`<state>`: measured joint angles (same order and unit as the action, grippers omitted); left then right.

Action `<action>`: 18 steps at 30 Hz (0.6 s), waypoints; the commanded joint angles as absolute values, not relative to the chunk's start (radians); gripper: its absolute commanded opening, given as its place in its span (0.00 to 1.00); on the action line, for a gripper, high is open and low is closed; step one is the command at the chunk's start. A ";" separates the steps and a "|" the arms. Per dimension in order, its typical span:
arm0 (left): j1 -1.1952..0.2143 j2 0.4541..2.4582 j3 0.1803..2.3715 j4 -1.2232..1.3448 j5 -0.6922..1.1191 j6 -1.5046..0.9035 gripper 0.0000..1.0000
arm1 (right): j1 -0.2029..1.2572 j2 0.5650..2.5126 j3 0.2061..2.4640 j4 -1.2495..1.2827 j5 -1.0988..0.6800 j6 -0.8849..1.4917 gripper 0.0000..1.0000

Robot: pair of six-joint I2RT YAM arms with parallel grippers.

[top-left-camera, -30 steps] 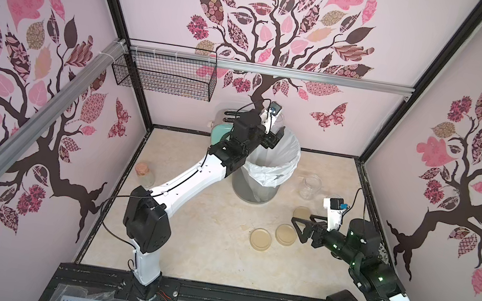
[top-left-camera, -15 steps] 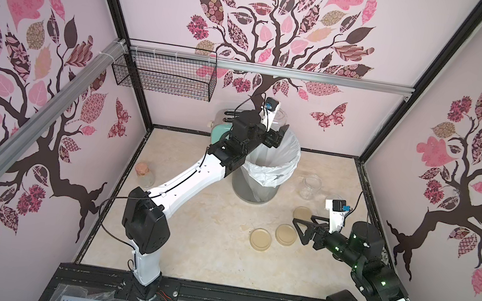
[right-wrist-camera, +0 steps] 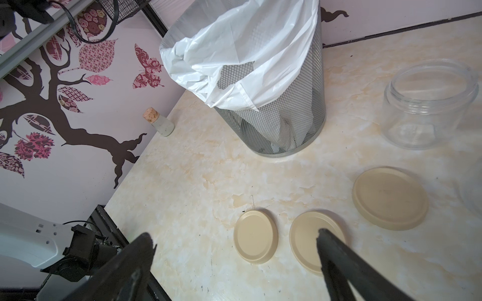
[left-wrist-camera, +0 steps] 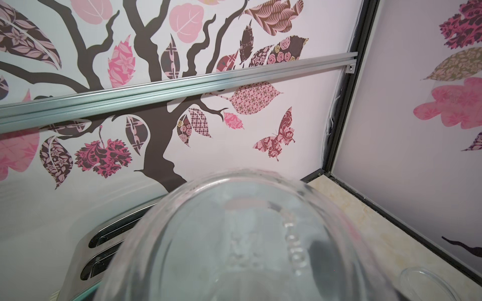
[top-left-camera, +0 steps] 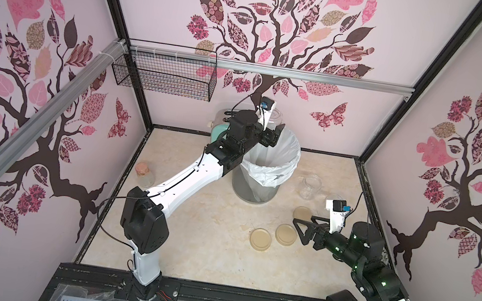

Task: Empty moldy rice from jars
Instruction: Pour the moldy rice from the jar into the trash bin.

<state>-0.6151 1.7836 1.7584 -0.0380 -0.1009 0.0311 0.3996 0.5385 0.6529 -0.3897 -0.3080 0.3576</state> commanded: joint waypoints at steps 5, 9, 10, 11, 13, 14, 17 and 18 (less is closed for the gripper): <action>-0.613 1.733 1.767 0.028 -0.074 0.030 0.72 | 0.396 0.510 0.666 -0.409 -0.308 0.373 1.00; -0.598 1.741 1.771 0.023 -0.102 0.005 0.74 | 0.397 0.503 0.659 -0.406 -0.304 0.374 0.99; -0.586 1.738 1.770 0.022 -0.077 -0.032 0.72 | 0.397 0.505 0.662 -0.407 -0.308 0.373 0.99; -0.591 1.735 1.769 0.022 -0.065 -0.034 0.71 | 0.397 0.506 0.662 -0.407 -0.307 0.375 1.00; -0.637 1.727 1.760 0.017 -0.068 0.043 0.72 | 0.397 0.505 0.655 -0.400 -0.304 0.382 1.00; -0.653 1.725 1.756 0.013 -0.075 0.074 0.74 | 0.397 0.506 0.651 -0.394 -0.306 0.383 1.00; -0.584 1.732 1.755 0.023 -0.074 -0.054 0.74 | 0.397 0.512 0.658 -0.394 -0.313 0.384 0.99; -0.558 1.734 1.751 0.028 -0.041 -0.098 0.71 | 0.397 0.511 0.663 -0.398 -0.312 0.383 0.99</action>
